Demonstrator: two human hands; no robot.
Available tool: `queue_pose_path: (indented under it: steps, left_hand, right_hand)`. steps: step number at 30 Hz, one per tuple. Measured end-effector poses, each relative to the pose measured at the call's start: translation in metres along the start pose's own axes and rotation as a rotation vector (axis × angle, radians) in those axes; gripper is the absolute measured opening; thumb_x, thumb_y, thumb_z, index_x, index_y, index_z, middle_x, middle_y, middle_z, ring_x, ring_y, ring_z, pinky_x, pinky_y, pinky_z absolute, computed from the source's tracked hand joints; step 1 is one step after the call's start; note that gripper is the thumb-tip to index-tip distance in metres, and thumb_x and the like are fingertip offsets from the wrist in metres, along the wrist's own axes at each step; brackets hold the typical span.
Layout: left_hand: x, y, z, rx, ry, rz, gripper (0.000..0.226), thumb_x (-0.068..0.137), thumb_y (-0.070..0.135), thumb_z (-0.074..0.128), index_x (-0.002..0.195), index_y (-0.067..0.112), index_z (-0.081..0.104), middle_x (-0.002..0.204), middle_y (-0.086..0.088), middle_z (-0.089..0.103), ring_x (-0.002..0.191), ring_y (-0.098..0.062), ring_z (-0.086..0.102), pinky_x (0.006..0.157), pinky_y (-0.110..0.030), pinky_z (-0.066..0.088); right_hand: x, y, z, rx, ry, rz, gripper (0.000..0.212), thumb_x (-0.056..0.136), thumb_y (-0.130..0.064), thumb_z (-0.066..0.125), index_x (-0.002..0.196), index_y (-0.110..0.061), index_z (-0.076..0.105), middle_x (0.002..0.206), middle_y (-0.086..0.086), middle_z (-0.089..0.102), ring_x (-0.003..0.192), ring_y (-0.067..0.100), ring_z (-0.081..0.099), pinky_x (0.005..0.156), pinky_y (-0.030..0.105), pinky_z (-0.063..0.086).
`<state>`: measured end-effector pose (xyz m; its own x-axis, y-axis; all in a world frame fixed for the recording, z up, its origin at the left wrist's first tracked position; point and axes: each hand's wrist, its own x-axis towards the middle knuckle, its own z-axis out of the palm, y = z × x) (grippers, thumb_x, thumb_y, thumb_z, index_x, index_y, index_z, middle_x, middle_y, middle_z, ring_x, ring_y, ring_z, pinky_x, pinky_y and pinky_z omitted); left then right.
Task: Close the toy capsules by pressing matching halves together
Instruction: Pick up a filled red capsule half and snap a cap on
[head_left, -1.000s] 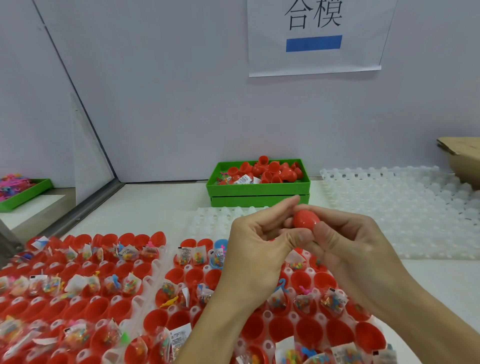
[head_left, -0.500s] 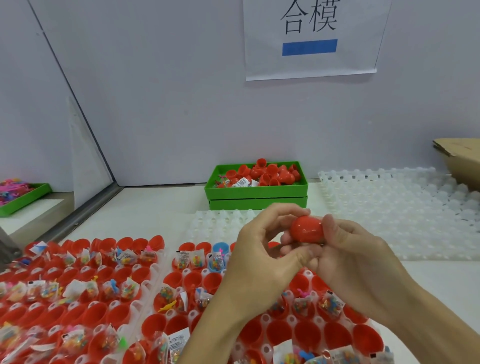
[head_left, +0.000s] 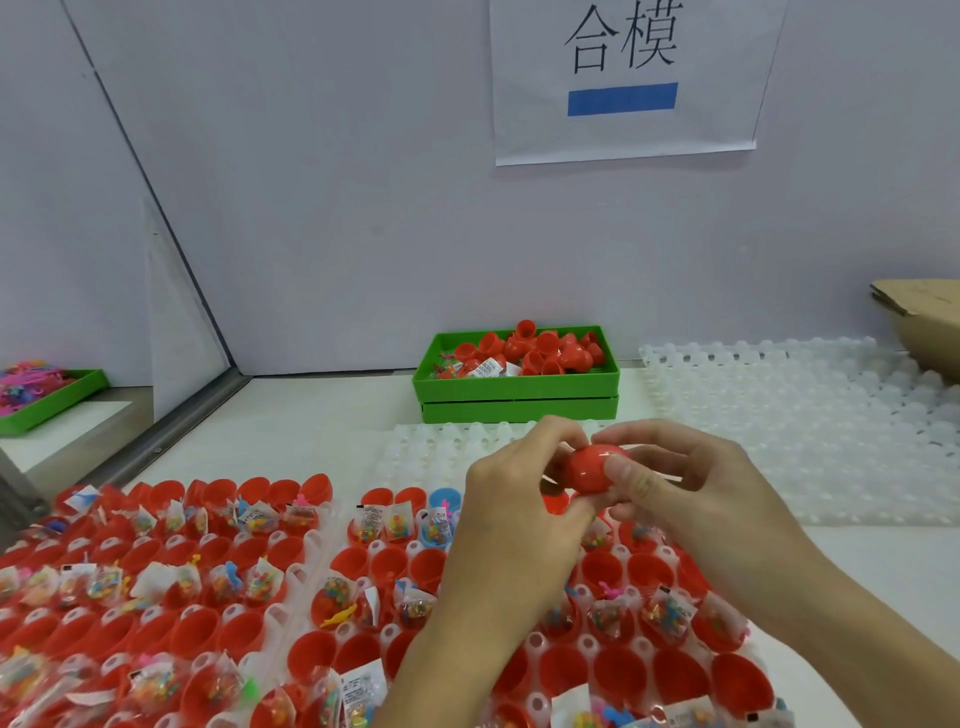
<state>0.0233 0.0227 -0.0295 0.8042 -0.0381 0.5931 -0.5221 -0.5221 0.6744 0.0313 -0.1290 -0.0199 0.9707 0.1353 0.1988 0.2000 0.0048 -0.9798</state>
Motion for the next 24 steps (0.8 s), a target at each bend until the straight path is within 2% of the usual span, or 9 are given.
queue_pose_path:
  steps: [1, 4, 6, 9, 11, 15, 20, 24]
  left_hand:
    - [0.0, 0.0, 0.0, -0.008, -0.013, -0.015, 0.034, 0.075, 0.022, 0.086, 0.093, 0.034, 0.059, 0.079, 0.014, 0.068, 0.078, -0.002, 0.067, 0.068, -0.012, 0.053]
    - [0.001, 0.001, -0.002, -0.195, -0.048, -0.141, 0.037, 0.072, 0.028, 0.087, 0.101, 0.031, 0.065, 0.088, 0.014, 0.072, 0.085, -0.003, 0.07, 0.073, -0.017, 0.057]
    - [0.004, 0.002, -0.006, -0.315, -0.054, -0.223, 0.036, 0.075, 0.031, 0.083, 0.108, 0.026, 0.07, 0.093, 0.012, 0.074, 0.091, -0.005, 0.071, 0.078, -0.022, 0.058]
    - [0.006, 0.003, -0.01, -0.386, -0.104, -0.257, 0.026, 0.079, 0.028, 0.076, 0.105, 0.023, 0.075, 0.093, 0.01, 0.076, 0.093, -0.007, 0.071, 0.084, -0.029, 0.058]
    - [0.006, 0.003, -0.009, -0.39, -0.084, -0.256, 0.021, 0.081, 0.014, 0.077, 0.1, 0.022, 0.077, 0.088, 0.01, 0.077, 0.089, -0.006, 0.071, 0.081, -0.023, 0.057]
    - [0.004, 0.005, -0.002, -0.387, 0.003, -0.263, 0.03, 0.075, -0.006, 0.077, 0.089, 0.021, 0.077, 0.076, 0.011, 0.075, 0.074, -0.002, 0.071, 0.066, -0.009, 0.052]
    - [0.002, 0.004, -0.002, -0.312, 0.043, -0.246, 0.034, 0.072, -0.008, 0.078, 0.091, 0.02, 0.079, 0.078, 0.008, 0.075, 0.077, -0.001, 0.07, 0.068, -0.009, 0.051]
    - [0.0, 0.007, 0.0, -0.304, 0.015, -0.232, 0.029, 0.076, -0.014, 0.073, 0.095, 0.007, 0.078, 0.077, -0.001, 0.072, 0.07, 0.001, 0.068, 0.058, -0.007, 0.05]
  right_hand:
    - [0.0, 0.001, 0.0, -0.052, 0.014, -0.035, 0.011, 0.081, -0.023, 0.071, 0.091, -0.025, 0.077, 0.088, 0.003, 0.077, 0.076, 0.016, 0.074, 0.065, 0.019, 0.057]
    - [0.0, 0.003, -0.001, -0.086, 0.075, -0.09, 0.014, 0.084, -0.015, 0.071, 0.09, -0.026, 0.077, 0.086, -0.002, 0.077, 0.08, 0.011, 0.074, 0.069, 0.02, 0.058]
    - [0.001, 0.001, -0.002, -0.044, 0.081, -0.115, 0.014, 0.08, -0.017, 0.071, 0.091, -0.024, 0.077, 0.085, -0.001, 0.077, 0.078, 0.013, 0.074, 0.067, 0.016, 0.056]
    - [-0.001, -0.002, -0.002, -0.019, 0.059, -0.132, 0.02, 0.071, -0.024, 0.072, 0.09, -0.025, 0.077, 0.085, -0.001, 0.077, 0.076, 0.015, 0.075, 0.067, 0.016, 0.056]
    - [-0.001, -0.002, -0.001, -0.057, 0.071, -0.137, 0.019, 0.072, -0.018, 0.076, 0.089, -0.024, 0.077, 0.084, -0.002, 0.077, 0.076, 0.014, 0.075, 0.069, 0.018, 0.058]
    - [-0.001, 0.0, 0.002, -0.125, 0.135, -0.14, 0.024, 0.078, 0.005, 0.074, 0.085, -0.018, 0.076, 0.08, -0.003, 0.077, 0.074, 0.014, 0.075, 0.073, 0.024, 0.06]
    - [-0.003, 0.0, 0.005, -0.188, 0.1, -0.182, 0.027, 0.078, 0.01, 0.073, 0.081, -0.017, 0.076, 0.077, -0.004, 0.077, 0.072, 0.012, 0.074, 0.072, 0.023, 0.06]
    - [-0.004, -0.002, 0.003, -0.269, 0.066, -0.224, 0.035, 0.078, 0.013, 0.072, 0.078, -0.021, 0.075, 0.074, -0.006, 0.076, 0.07, 0.009, 0.073, 0.067, 0.016, 0.057]
